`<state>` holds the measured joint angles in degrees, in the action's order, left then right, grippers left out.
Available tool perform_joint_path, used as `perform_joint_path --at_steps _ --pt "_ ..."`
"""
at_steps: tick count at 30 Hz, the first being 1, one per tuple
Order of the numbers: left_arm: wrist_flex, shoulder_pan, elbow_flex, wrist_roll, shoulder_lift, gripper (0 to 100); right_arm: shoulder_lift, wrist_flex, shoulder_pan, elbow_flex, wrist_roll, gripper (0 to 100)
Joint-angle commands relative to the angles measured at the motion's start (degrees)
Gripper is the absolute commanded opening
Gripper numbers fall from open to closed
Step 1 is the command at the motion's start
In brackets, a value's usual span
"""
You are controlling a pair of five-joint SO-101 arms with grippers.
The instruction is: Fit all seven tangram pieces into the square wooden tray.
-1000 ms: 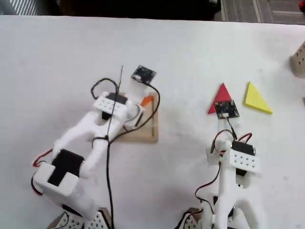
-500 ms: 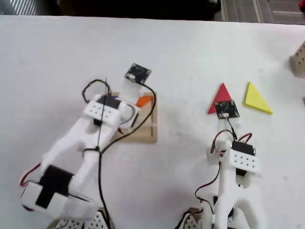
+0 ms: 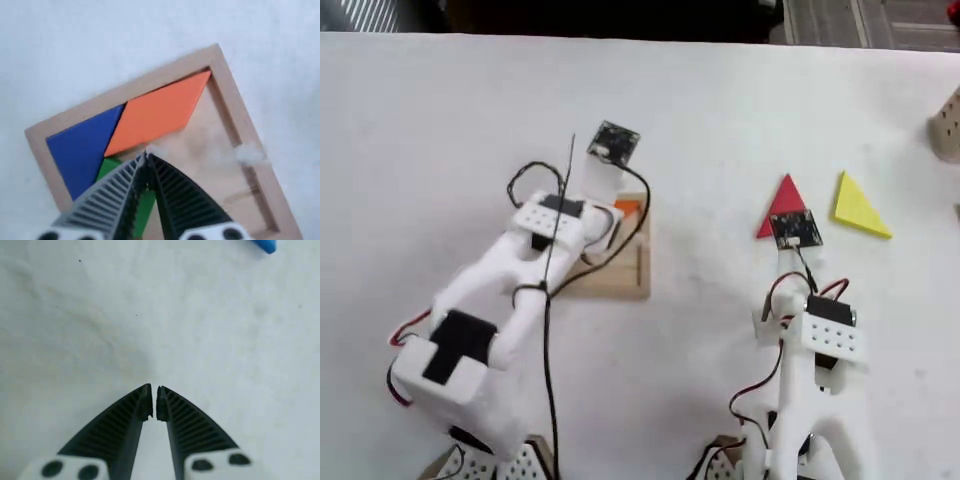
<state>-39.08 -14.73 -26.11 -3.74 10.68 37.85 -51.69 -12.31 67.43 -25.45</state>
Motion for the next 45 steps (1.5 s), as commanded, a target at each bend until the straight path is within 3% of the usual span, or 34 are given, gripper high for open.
perform_joint_path --at_steps 1,7,29,39,45 --pt "-6.9 0.6 6.4 -3.3 0.8 2 1.2 0.9 -0.2 -0.3 -0.6 1.8" --pt "-7.4 3.4 6.2 -3.8 1.2 2 1.2 0.9 -0.2 -0.3 -0.6 1.8" --pt "-12.0 2.9 4.3 -3.5 -4.5 2 1.2 0.9 -0.3 -0.3 -0.6 1.8" --pt "-0.5 0.2 -0.6 -3.3 -5.2 2 1.2 0.9 -0.3 -0.2 -2.2 1.8" --pt "0.1 1.2 -0.4 -3.3 -5.6 2 1.2 0.9 -2.2 -0.4 -2.0 1.8"
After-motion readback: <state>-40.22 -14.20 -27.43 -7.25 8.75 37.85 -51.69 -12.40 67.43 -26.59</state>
